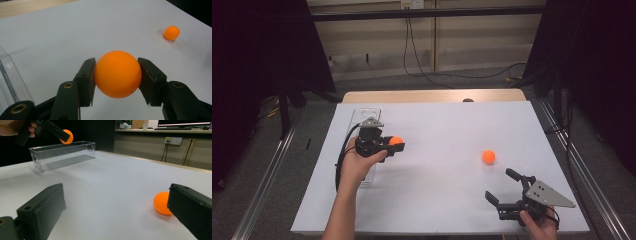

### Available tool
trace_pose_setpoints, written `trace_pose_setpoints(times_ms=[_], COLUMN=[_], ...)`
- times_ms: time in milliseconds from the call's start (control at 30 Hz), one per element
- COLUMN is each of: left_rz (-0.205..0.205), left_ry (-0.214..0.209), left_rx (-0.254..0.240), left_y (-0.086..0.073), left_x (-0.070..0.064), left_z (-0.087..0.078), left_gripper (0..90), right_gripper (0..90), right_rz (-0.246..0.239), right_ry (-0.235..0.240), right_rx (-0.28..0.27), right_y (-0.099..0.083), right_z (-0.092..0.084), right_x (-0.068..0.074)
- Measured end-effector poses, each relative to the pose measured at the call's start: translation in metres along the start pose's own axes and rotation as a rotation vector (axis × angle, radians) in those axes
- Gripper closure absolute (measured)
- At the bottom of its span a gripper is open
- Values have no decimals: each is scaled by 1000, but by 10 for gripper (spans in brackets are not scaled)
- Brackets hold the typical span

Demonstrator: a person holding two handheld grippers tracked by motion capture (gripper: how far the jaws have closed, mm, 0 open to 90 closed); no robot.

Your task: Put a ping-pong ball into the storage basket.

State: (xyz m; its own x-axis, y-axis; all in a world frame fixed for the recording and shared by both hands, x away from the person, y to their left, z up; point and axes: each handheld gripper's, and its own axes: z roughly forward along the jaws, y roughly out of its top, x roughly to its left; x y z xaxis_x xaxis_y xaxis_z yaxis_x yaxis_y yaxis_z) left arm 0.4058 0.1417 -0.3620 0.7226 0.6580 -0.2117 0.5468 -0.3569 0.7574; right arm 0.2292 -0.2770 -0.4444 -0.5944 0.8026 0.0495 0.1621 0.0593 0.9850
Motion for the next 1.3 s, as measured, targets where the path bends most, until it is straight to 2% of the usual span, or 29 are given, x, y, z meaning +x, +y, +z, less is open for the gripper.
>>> trace_pose_setpoints(times_ms=[333,633,867,1300], left_rz=[-13,-21,-18,-29], left_ry=[20,17,48,62], left_rx=[-9,-9,-7,-10], left_y=[-1,-1,-2,-3], left_x=[3,7,10,14], left_z=[-4,-7,-10,-14], left_gripper=[508,509,508,509], right_gripper=[10,10,11,11], right_rz=[-1,-2,-1,0], right_ry=[-1,1,1,2], right_rx=[0,-1,-1,-1], right_y=[0,0,0,0], right_z=[0,0,0,0], right_x=[0,0,0,0])
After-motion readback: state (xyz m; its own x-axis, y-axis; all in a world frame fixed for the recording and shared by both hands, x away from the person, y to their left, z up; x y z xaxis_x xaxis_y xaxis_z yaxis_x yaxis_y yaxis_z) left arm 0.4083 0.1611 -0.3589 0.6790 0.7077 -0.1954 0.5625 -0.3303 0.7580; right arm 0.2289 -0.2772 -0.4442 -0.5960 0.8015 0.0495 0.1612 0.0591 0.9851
